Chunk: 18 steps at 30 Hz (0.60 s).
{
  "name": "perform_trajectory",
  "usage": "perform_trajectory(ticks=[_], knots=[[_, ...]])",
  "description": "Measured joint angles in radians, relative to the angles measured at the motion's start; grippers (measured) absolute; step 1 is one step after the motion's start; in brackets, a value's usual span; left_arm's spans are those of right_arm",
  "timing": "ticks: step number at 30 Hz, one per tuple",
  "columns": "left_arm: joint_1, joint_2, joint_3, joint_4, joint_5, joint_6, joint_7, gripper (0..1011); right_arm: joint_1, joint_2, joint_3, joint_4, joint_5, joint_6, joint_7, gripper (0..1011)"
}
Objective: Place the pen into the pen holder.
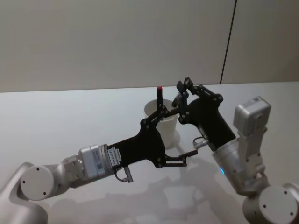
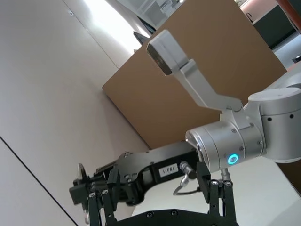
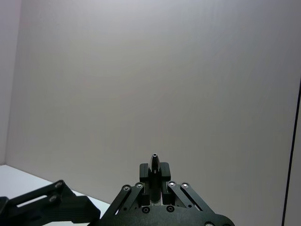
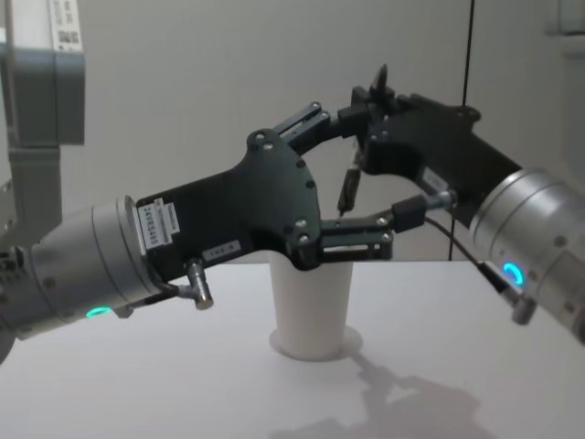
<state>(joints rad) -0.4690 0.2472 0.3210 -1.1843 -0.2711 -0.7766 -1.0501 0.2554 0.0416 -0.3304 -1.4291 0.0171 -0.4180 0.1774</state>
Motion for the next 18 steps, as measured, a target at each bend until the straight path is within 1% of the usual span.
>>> perform_trajectory(ticks=[3,6,7,11,13,18], knots=[[0.0,-0.001,0.003,-0.001,0.003,-0.001,-0.005,1005,0.013,-0.007,-0.002,0.017,0.002,0.006,0.01,120],[0.0,-0.001,0.003,-0.001,0.003,-0.001,-0.005,1005,0.025,-0.013,-0.001,0.032,0.007,0.008,0.017,158],[0.0,-0.001,0.004,-0.001,0.003,-0.001,-0.005,1005,0.029,-0.015,0.0,0.038,0.01,0.008,0.02,207],[0.0,0.0,0.003,0.0,0.003,-0.001,-0.005,1005,0.04,-0.019,0.002,0.052,0.014,0.009,0.027,314],[0.0,0.0,0.003,0.0,0.003,-0.001,-0.005,1005,0.047,-0.022,0.003,0.06,0.017,0.009,0.03,398],[0.0,0.0,0.003,0.0,0.003,-0.001,-0.005,1005,0.06,-0.027,0.006,0.074,0.023,0.009,0.037,563]])
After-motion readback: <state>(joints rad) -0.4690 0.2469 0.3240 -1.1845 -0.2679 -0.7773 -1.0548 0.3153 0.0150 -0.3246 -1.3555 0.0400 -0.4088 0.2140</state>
